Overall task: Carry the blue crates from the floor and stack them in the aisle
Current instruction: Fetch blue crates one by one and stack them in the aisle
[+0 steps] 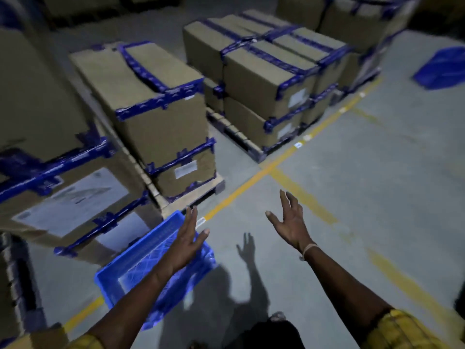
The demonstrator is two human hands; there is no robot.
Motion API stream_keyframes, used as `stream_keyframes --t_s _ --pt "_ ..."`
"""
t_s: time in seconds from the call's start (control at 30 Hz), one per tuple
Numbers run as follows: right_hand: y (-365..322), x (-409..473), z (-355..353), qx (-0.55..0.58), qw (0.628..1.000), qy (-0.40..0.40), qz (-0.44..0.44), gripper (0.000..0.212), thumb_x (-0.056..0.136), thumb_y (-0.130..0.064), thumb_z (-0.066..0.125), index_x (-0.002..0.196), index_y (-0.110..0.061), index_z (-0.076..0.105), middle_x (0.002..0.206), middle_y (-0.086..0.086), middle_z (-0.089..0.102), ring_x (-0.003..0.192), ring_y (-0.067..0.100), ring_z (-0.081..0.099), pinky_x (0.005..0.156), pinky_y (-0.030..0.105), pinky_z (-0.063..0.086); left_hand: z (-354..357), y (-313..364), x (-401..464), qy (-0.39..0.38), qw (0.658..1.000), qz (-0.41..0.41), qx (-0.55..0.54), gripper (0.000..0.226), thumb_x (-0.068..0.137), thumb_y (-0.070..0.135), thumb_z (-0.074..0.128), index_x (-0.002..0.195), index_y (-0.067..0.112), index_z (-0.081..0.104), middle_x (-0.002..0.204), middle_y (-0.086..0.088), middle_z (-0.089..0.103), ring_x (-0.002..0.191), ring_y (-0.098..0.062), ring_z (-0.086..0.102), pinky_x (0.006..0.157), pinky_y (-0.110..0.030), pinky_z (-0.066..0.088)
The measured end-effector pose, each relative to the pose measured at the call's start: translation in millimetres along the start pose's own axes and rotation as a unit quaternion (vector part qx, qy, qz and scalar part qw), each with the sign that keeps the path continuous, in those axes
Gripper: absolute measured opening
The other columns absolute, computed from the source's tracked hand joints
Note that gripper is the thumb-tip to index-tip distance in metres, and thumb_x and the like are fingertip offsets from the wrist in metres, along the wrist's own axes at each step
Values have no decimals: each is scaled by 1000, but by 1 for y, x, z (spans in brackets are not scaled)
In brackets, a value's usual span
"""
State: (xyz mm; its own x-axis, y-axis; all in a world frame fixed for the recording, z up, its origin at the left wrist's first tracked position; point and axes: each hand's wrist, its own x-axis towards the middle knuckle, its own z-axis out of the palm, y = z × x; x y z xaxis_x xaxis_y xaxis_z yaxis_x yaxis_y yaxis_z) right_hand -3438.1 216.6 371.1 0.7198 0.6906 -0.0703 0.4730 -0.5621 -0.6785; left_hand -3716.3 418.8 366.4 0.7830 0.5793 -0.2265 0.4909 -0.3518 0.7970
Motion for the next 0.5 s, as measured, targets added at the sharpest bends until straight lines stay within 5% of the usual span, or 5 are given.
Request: stream_keyframes --t_s 0.07,0.27,0.5 --pt "24 -13 -37 26 999 29 29 80 94 -54 57 159 -30 16 161 -1 19 147 28 18 118 47 24 19 41 16 -18 999 29 -6 75 98 62 43 154 51 -6 164 24 -18 141 22 -14 125 -35 8" --pt "106 -41 -141 84 983 123 109 77 95 -53 56 158 -28 20 157 0 28 147 23 23 120 50 22 96 149 63 -86 992 78 -47 73 92 71 46 144 71 -5 163 31 -15 154 1 1 123 -32 17" --pt "175 -63 -236 162 951 189 186 77 94 -60 54 157 -41 15 154 -15 26 147 10 19 120 43 25 186 242 115 -175 977 105 -61 74 100 55 49 151 62 -5 159 39 -13 148 9 19 119 -32 27"
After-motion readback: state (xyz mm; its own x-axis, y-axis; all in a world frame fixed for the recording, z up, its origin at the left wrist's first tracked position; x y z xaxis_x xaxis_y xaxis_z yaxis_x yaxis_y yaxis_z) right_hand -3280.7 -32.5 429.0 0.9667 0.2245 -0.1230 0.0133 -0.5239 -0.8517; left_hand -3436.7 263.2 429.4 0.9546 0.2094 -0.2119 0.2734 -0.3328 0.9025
